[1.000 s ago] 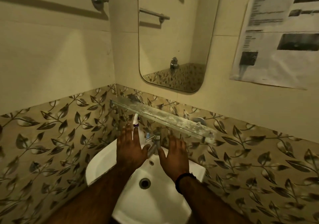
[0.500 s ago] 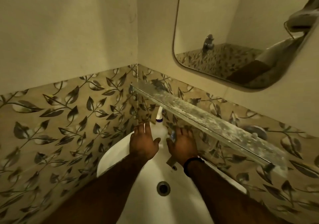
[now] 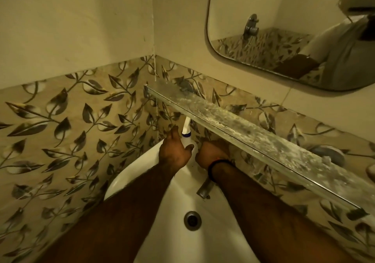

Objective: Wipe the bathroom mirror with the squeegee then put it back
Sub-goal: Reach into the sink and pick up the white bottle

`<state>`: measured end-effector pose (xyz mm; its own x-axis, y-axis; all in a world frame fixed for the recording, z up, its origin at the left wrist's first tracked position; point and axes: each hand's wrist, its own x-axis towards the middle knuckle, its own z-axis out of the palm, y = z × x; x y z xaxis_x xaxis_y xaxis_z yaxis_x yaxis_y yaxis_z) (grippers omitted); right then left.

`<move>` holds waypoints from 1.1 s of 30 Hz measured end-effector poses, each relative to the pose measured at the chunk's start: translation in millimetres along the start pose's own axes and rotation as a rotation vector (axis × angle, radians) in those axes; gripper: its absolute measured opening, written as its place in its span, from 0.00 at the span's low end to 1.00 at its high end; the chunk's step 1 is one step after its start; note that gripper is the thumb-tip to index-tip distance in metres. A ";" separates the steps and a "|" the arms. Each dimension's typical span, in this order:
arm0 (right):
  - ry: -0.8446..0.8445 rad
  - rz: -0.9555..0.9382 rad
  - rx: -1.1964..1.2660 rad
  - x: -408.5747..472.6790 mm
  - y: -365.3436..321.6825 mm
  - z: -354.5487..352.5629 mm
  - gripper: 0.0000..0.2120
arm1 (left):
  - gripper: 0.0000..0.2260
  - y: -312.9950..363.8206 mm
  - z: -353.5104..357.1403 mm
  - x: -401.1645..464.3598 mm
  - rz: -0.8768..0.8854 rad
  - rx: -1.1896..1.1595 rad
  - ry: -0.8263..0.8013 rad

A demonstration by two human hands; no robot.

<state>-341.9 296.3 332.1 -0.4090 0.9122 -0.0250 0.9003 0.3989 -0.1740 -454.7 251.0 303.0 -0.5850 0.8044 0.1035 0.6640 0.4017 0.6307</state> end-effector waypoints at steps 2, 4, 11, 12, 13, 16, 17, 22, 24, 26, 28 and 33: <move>-0.026 0.014 -0.048 5.1 -1.9 3.5 0.15 | 0.40 1.0 4.5 5.2 -0.026 -0.070 -0.018; -0.044 0.029 -0.088 9.3 -2.7 5.8 0.14 | 0.34 0.1 8.5 9.1 -0.038 -0.145 -0.022; -0.051 0.002 -0.102 14.7 -2.6 2.3 0.13 | 0.24 -1.9 13.2 14.5 -0.035 -0.198 0.012; -0.056 -0.006 -0.093 13.6 -3.1 1.4 0.13 | 0.23 -2.0 13.3 15.1 -0.034 -0.205 0.012; -0.057 -0.015 -0.086 11.7 -3.5 -0.3 0.12 | 0.23 -2.0 13.1 15.9 -0.034 -0.215 0.008; -0.021 -0.036 -0.078 6.1 -7.1 -4.0 0.11 | 0.22 -1.7 11.3 18.0 -0.037 -0.244 -0.013; -0.016 -0.033 -0.057 3.9 -8.8 -4.9 0.10 | 0.22 -2.5 10.0 18.4 -0.036 -0.244 -0.020; -0.034 -0.053 0.010 -9.7 -19.4 -7.5 0.09 | 0.21 -14.2 -3.1 16.0 -0.045 -0.262 -0.032; -0.045 -0.111 -0.061 -18.2 -26.0 -8.5 0.09 | 0.22 -20.5 -13.9 14.6 -0.031 -0.241 -0.042; -0.068 -0.164 -0.103 -27.2 -32.5 -9.3 0.09 | 0.23 -27.6 -24.6 11.6 -0.009 -0.245 -0.065; -0.094 -0.212 -0.076 -38.2 -38.1 -10.4 0.09 | 0.24 -35.9 -34.6 4.4 -0.016 -0.242 -0.098; -0.136 -0.257 -0.018 -71.0 -44.4 -12.2 0.12 | 0.28 -52.8 -50.6 -25.8 -0.035 -0.245 -0.132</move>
<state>-351.0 214.9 353.6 -0.6389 0.7607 -0.1144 0.7668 0.6178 -0.1743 -498.3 186.9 305.9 -0.5292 0.8484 -0.0120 0.5027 0.3249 0.8011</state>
